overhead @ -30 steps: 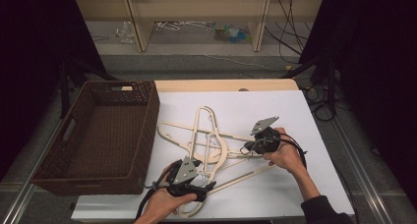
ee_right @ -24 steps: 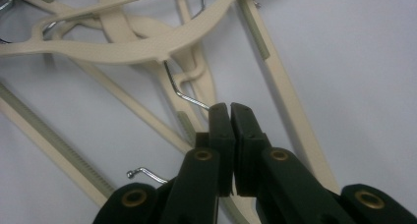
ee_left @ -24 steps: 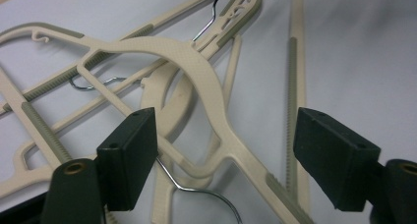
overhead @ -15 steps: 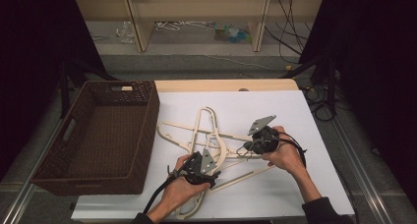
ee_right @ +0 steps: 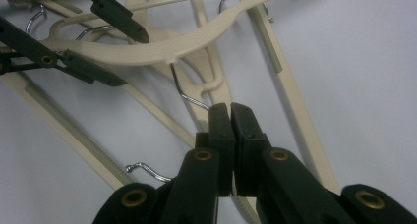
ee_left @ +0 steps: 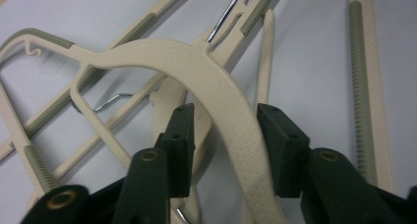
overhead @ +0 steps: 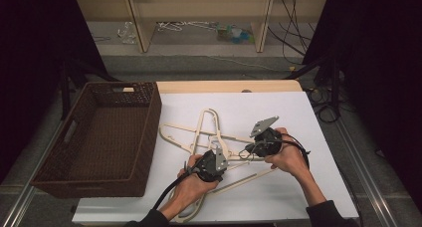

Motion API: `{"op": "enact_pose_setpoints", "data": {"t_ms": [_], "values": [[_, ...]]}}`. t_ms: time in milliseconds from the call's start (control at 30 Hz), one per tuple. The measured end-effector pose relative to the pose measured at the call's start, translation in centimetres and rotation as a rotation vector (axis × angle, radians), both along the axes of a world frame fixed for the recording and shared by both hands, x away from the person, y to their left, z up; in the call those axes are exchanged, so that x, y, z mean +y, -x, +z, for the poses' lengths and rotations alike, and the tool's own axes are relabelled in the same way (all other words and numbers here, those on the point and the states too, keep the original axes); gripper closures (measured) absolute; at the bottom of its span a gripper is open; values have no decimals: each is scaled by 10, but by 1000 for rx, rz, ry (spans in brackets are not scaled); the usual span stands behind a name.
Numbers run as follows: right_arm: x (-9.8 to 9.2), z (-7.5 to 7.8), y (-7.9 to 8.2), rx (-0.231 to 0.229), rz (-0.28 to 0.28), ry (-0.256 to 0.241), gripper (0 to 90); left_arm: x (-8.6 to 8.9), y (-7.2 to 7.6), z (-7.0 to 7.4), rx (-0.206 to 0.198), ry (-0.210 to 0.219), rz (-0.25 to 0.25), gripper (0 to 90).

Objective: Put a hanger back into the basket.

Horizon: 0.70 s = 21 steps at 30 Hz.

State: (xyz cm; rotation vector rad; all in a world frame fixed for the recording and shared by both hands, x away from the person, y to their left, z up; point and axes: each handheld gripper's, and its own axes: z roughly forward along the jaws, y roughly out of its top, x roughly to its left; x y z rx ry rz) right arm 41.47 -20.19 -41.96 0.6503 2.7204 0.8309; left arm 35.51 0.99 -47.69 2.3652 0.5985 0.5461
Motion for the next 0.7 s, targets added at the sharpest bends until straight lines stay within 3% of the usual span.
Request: {"op": "enact_pose_setpoints", "data": {"t_ms": [300,333,400,467,533,567,600,667,700], "values": [[1,5,3,16,-5,-19,890,4,1,10,-4,-11,28,706],[2,11,5,0,8,-30,889,7,1,15,-2,-14,37,713],[3,14,7,12,-1,-29,889,10,1,18,1,-8,44,717],[8,21,9,-16,4,-47,900,14,2,23,-3,-7,58,729],[11,27,11,-13,-11,-106,888,17,2,27,-13,8,75,739],[12,30,12,-30,-21,-140,836,19,1,30,-13,17,74,744],[12,36,13,-13,-33,-160,764,22,0,33,-7,23,74,748],[10,47,14,-44,-109,-232,596,27,-1,39,6,29,85,762],[6,56,15,-51,-136,-281,568,30,-2,41,12,38,94,767]]}}
